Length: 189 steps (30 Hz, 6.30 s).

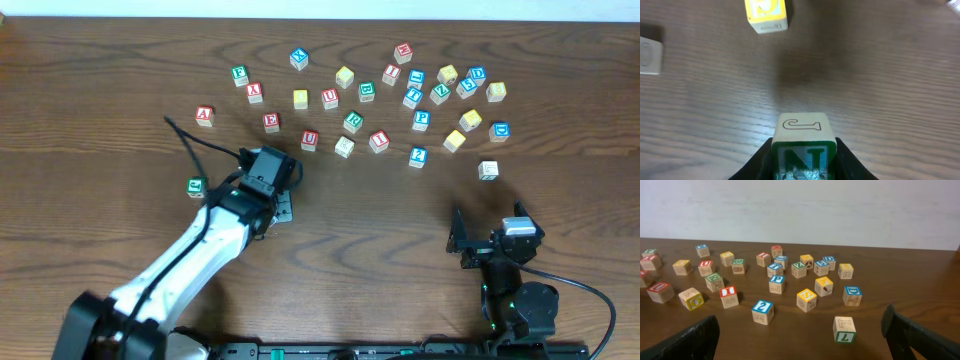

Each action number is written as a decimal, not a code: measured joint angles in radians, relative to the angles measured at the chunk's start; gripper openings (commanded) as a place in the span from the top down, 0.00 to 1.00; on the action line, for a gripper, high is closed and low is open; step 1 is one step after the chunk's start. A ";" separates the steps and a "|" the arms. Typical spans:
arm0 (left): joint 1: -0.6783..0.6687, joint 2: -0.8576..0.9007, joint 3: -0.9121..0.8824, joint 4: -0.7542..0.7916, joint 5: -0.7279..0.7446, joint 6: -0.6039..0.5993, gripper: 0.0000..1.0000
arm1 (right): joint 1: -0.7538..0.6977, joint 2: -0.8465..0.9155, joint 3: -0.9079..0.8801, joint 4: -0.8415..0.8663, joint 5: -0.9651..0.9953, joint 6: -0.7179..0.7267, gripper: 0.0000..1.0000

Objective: Spell out NEURIPS
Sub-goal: 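Lift the green N block and carry it toward the near-left area, then lower the green N block onto the table and open the left gripper, then move the left gripper up to the red E block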

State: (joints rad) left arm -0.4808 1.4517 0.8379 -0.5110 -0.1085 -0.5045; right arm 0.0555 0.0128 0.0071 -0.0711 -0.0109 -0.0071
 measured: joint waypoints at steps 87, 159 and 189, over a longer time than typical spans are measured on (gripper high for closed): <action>-0.002 0.237 0.000 0.192 0.059 0.064 0.54 | 0.000 0.000 0.000 0.000 0.000 0.000 0.01; 0.111 0.214 0.724 -0.330 -0.029 0.240 0.36 | 0.000 0.000 0.000 0.000 0.000 0.000 0.01; 0.237 0.570 0.943 -0.370 0.032 0.213 0.36 | 0.000 0.000 0.000 0.000 0.000 0.000 0.01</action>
State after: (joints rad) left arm -0.2443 2.0212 1.7813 -0.8814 -0.0761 -0.2913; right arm 0.0555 0.0128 0.0071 -0.0711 -0.0109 -0.0074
